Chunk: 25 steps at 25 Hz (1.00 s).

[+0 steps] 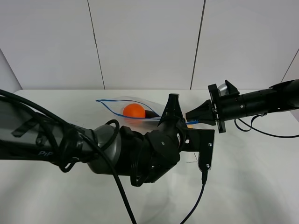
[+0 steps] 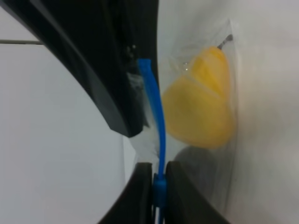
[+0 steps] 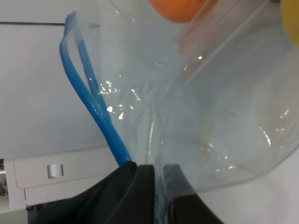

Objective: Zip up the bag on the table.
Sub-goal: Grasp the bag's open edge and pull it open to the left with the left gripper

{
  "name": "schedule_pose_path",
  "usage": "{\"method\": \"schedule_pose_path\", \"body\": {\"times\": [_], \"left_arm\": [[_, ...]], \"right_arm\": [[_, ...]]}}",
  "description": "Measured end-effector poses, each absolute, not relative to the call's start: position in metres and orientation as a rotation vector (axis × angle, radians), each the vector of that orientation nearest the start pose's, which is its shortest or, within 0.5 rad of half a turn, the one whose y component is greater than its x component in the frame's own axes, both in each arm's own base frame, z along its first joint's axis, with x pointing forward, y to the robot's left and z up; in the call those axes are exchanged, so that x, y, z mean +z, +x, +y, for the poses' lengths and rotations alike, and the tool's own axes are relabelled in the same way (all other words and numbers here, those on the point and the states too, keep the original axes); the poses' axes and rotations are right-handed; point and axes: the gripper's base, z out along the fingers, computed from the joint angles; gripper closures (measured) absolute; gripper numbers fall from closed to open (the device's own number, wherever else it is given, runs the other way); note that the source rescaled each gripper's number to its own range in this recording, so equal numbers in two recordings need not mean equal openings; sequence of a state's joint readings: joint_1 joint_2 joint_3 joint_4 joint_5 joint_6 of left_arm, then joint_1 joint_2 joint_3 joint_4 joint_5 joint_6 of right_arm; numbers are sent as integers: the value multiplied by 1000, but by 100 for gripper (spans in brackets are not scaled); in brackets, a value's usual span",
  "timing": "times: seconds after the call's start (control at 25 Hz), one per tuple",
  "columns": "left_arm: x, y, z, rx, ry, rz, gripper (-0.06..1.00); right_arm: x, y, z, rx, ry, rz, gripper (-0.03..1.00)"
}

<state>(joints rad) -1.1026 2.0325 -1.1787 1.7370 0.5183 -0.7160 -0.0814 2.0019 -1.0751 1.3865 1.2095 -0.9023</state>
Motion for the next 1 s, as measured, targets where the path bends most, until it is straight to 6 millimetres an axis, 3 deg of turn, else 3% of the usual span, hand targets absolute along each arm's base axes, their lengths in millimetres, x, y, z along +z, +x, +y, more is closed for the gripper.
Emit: {"method": "schedule_pose_path", "body": {"times": [1.0], "left_arm": [[154,261,-328,719,1770,1296,94]], "right_arm": [[158,355,55,1631,126,2448,97]]}}
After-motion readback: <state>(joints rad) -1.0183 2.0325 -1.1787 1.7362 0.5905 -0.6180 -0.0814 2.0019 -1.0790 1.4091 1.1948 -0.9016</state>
